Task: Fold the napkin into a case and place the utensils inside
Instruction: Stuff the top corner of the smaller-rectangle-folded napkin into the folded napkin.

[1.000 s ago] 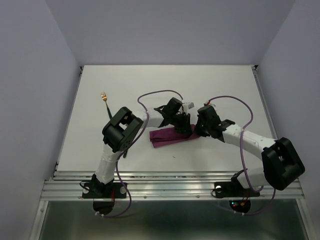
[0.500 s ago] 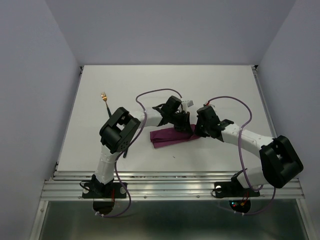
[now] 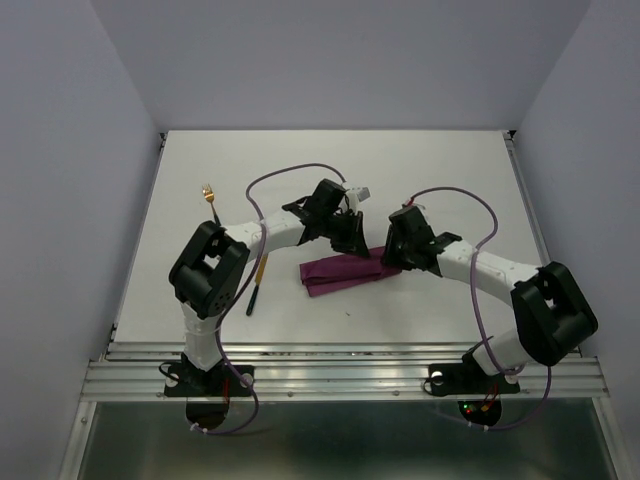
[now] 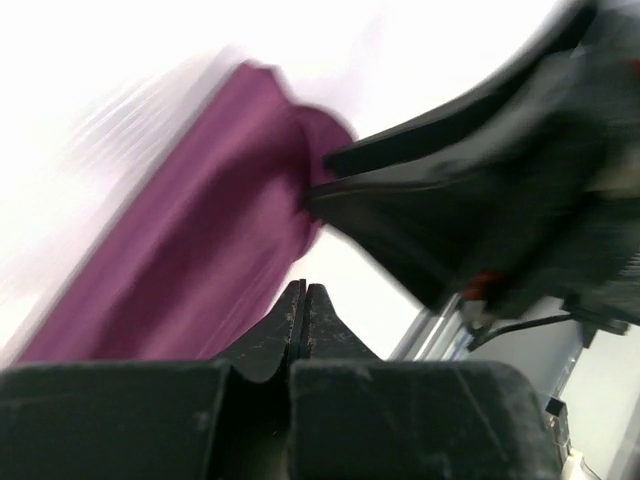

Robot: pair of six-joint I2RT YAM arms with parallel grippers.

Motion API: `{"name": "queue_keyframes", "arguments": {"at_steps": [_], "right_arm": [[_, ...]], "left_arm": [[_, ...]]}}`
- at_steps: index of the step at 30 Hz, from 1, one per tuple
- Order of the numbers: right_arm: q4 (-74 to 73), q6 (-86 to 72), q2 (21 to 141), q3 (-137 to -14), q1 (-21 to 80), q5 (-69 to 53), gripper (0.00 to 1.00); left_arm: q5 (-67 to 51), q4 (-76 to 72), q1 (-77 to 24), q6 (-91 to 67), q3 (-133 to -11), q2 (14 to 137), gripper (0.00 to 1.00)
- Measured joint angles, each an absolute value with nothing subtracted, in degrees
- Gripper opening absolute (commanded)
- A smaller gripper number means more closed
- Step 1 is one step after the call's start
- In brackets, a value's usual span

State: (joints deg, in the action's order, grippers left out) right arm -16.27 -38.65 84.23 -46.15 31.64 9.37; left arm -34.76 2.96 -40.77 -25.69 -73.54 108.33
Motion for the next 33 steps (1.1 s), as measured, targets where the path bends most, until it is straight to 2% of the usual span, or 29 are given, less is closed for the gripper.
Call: {"name": "queue_keyframes", "arguments": {"at_steps": [6, 13, 25, 33], "right_arm": [[-17.56, -38.11, 78.28, -47.90, 31.62, 10.94, 0.36], [-18.33, -38.02, 76.23, -47.94, 31.46, 12.03, 0.25], [-20.14, -38.41, 78.19, -47.79, 31.46, 12.03, 0.24], [-21.78, -39.94, 77.95, -44.99, 31.46, 14.11, 0.22]], "left_arm": [[-31.38, 7.49, -38.30, -23.68, -69.49, 106.37, 0.00], [-28.40, 9.13, -37.43, -22.17, -67.59, 104.44, 0.00], [-23.42, 13.06, -36.88, -21.15, -64.36, 97.06, 0.00], [-19.03, 13.98, -33.10, -20.45, -61.39, 93.78, 0.00]]}}
